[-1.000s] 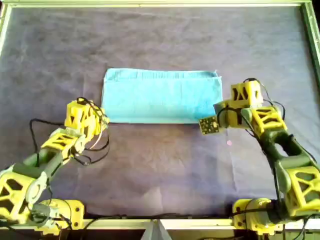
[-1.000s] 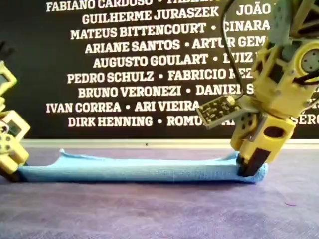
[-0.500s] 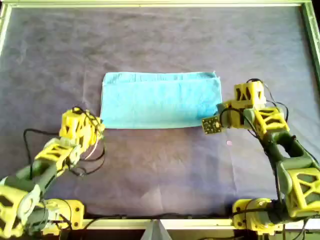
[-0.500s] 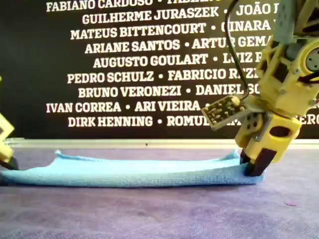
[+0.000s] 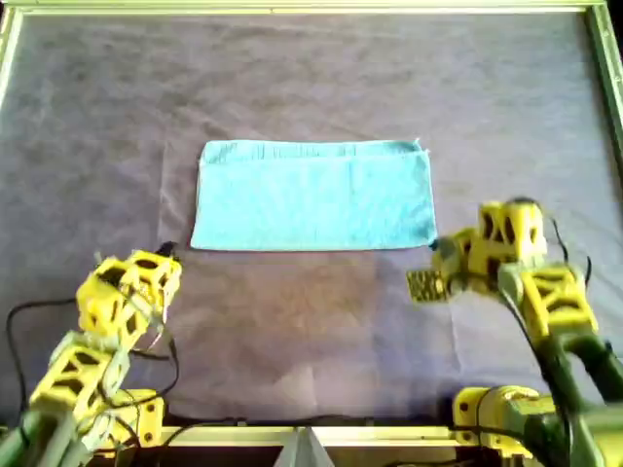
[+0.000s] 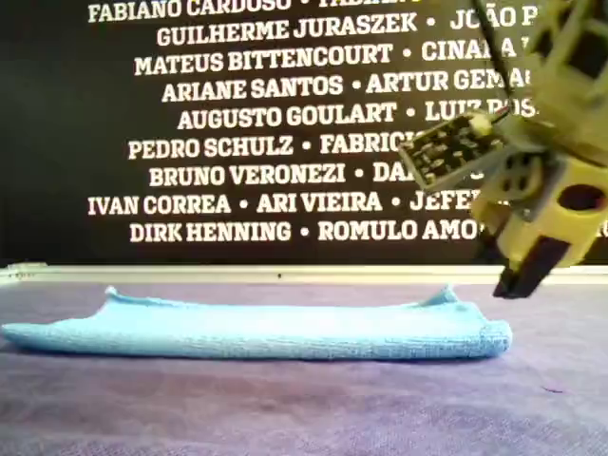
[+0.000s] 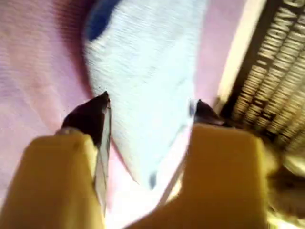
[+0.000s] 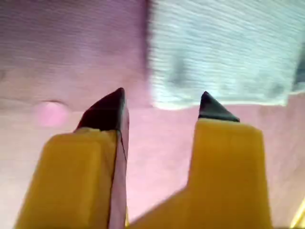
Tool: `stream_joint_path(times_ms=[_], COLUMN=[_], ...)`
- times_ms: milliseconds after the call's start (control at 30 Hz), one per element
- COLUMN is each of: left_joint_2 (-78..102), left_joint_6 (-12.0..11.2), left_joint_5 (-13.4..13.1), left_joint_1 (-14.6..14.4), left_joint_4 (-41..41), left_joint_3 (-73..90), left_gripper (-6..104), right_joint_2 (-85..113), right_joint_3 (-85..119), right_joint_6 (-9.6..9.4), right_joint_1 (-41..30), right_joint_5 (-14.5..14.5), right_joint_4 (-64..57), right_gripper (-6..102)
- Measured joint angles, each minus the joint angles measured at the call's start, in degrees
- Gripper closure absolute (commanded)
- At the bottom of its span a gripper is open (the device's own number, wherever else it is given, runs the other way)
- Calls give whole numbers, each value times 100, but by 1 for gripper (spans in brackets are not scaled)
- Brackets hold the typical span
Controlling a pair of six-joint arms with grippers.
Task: Fold a cloth
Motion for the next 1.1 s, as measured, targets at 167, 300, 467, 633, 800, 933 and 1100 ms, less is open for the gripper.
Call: stream_joint_path(times_ms=[167, 300, 467, 633, 800, 933, 1100], left_joint_2=[1187, 1503, 1529, 1529, 1529, 1529, 1529], left_joint_6=[0, 0, 0, 0, 0, 0, 0], left_joint_5=[-9, -35, -35, -35, -35, -35, -35], left_joint_1=[18, 26, 26, 26, 26, 26, 26], left_joint_4=[0, 0, 0, 0, 0, 0, 0], left_joint_3=[114, 114, 114, 114, 114, 114, 114], left_gripper=[35, 35, 35, 35, 35, 35, 35], right_joint_2=[1433, 2487, 3085, 3006, 2057, 800, -896], right_joint_3=[1143, 1600, 2057, 2637, 2584, 1872, 571], right_joint_6=[-9, -35, -35, -35, -35, -35, -35], right_joint_1=[26, 18, 18, 18, 18, 18, 18], right_joint_5=[0, 0, 0, 0, 0, 9, 9], right_joint_4=[0, -9, -422, -1310, -1775, -1793, -1828], right_gripper=[34, 34, 35, 34, 34, 34, 34])
